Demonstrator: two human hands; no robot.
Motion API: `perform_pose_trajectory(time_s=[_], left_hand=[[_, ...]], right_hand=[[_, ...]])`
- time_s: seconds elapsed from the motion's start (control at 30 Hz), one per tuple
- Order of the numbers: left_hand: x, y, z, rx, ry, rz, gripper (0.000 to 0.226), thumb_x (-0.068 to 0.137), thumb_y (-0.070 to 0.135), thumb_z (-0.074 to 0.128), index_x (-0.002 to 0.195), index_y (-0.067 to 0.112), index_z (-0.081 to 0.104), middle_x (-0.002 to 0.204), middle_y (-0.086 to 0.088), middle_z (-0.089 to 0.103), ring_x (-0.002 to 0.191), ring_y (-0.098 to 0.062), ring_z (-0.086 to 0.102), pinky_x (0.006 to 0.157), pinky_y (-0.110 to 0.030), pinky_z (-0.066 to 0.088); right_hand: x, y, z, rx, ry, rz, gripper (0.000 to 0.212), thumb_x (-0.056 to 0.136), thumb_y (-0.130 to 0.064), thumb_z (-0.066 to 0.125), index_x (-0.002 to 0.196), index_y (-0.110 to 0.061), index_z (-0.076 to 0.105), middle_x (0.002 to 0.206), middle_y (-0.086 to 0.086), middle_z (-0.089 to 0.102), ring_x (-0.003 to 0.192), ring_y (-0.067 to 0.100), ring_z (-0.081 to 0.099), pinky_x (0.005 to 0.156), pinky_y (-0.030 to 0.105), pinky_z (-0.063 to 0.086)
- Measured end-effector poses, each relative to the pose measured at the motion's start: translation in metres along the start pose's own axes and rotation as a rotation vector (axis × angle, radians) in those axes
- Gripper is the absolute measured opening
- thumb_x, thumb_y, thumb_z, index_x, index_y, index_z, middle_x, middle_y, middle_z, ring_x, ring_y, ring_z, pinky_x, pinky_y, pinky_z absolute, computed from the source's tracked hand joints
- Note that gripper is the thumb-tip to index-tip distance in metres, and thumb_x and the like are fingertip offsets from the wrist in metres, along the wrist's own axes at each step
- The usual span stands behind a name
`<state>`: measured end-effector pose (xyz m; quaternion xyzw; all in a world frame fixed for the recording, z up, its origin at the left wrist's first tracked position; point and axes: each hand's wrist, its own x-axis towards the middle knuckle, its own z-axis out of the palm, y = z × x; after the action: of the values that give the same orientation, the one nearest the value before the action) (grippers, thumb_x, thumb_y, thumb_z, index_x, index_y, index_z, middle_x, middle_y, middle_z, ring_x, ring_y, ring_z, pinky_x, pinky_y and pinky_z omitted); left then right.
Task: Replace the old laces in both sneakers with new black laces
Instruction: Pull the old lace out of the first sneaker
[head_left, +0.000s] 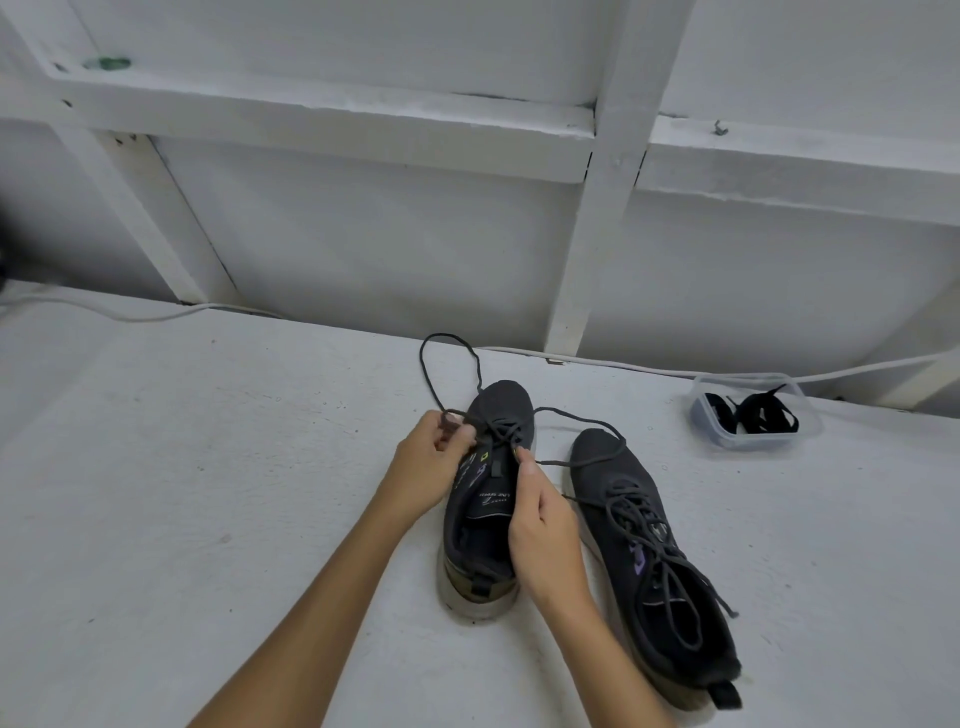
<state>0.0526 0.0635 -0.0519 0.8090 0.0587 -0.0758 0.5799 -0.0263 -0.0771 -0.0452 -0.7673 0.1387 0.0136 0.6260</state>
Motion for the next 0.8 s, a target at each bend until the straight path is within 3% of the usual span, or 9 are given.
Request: perform_pose_trajectory(time_s=[0.1,0.17,0.3,0.37,0.47,0.53,0.63,0.7,0.8], left_hand=[[-0.001,0.002,-0.002,0.046,-0.099,0.043,0.013,0.091,0.03,0.07,0.104,0.028,0.07,0.098,0.013,0.072,0.088,0.006,0.064,0.077,-0.01,0.048],[0.001,0.002,0.0,0.066,-0.015,0.055,0.007,0.095,0.029,0.065,0.098,0.027,0.071,0.094,0.014,0.073,0.084,0.008,0.064,0.074,-0.01,0.046],[0.004,0.0,0.008,-0.11,0.154,-0.065,0.021,0.106,0.032,0.042,0.098,0.019,0.056,0.089,0.007,0.073,0.083,-0.002,0.069,0.083,-0.03,0.056],[0.0,-0.001,0.007,-0.12,0.046,-0.066,0.021,0.102,0.038,0.049,0.101,0.021,0.061,0.095,0.008,0.073,0.093,-0.007,0.069,0.087,-0.03,0.055],[-0.005,-0.006,0.004,-0.024,-0.097,0.01,0.012,0.094,0.037,0.065,0.102,0.029,0.069,0.102,0.014,0.071,0.098,0.0,0.065,0.087,-0.02,0.052],[-0.003,-0.005,0.005,0.008,0.01,0.043,0.012,0.1,0.03,0.056,0.1,0.024,0.066,0.098,0.011,0.071,0.094,-0.001,0.066,0.08,-0.018,0.051],[0.002,-0.002,0.01,-0.191,0.178,-0.058,0.021,0.107,0.028,0.037,0.1,0.016,0.052,0.093,-0.001,0.072,0.088,-0.015,0.07,0.071,-0.026,0.055],[0.001,-0.004,0.009,-0.198,0.116,-0.049,0.016,0.106,0.03,0.042,0.102,0.018,0.053,0.097,-0.001,0.07,0.089,-0.015,0.068,0.073,-0.023,0.053],[-0.001,-0.006,0.002,0.017,-0.076,0.05,0.011,0.094,0.029,0.066,0.104,0.024,0.068,0.101,0.012,0.07,0.091,0.003,0.064,0.08,-0.012,0.049]], right_hand=[[0.0,0.0,0.0,0.0,-0.003,0.002,0.047,0.109,-0.041,0.034,0.15,-0.026,0.049,0.151,-0.017,0.049,0.14,-0.007,0.039,0.12,0.022,0.029],[0.0,0.0,0.0,0.003,-0.002,0.006,0.046,0.109,-0.04,0.034,0.15,-0.026,0.049,0.151,-0.017,0.05,0.14,-0.007,0.039,0.121,0.023,0.029],[0.0,0.0,0.0,-0.003,-0.003,0.006,0.046,0.109,-0.04,0.033,0.15,-0.026,0.049,0.151,-0.017,0.05,0.14,-0.007,0.039,0.12,0.021,0.029],[0.0,-0.001,0.0,0.0,-0.001,0.007,0.047,0.109,-0.041,0.033,0.15,-0.025,0.049,0.151,-0.017,0.05,0.14,-0.007,0.039,0.121,0.022,0.029],[-0.001,-0.002,0.0,0.01,0.002,0.013,0.047,0.109,-0.04,0.034,0.15,-0.025,0.049,0.151,-0.016,0.05,0.14,-0.007,0.039,0.121,0.024,0.03],[-0.001,-0.002,-0.001,0.005,-0.002,0.009,0.046,0.109,-0.04,0.034,0.15,-0.026,0.048,0.151,-0.017,0.049,0.14,-0.007,0.039,0.121,0.023,0.029],[-0.001,-0.001,-0.001,0.002,-0.007,0.007,0.046,0.109,-0.039,0.033,0.151,-0.026,0.048,0.151,-0.017,0.049,0.14,-0.008,0.038,0.12,0.02,0.028],[0.0,0.0,-0.001,0.004,-0.001,0.005,0.046,0.109,-0.039,0.034,0.15,-0.026,0.048,0.151,-0.017,0.049,0.14,-0.007,0.038,0.12,0.021,0.028],[0.001,0.001,0.0,0.008,0.002,0.003,0.046,0.109,-0.04,0.034,0.149,-0.027,0.05,0.151,-0.016,0.05,0.14,-0.006,0.039,0.122,0.026,0.03]])
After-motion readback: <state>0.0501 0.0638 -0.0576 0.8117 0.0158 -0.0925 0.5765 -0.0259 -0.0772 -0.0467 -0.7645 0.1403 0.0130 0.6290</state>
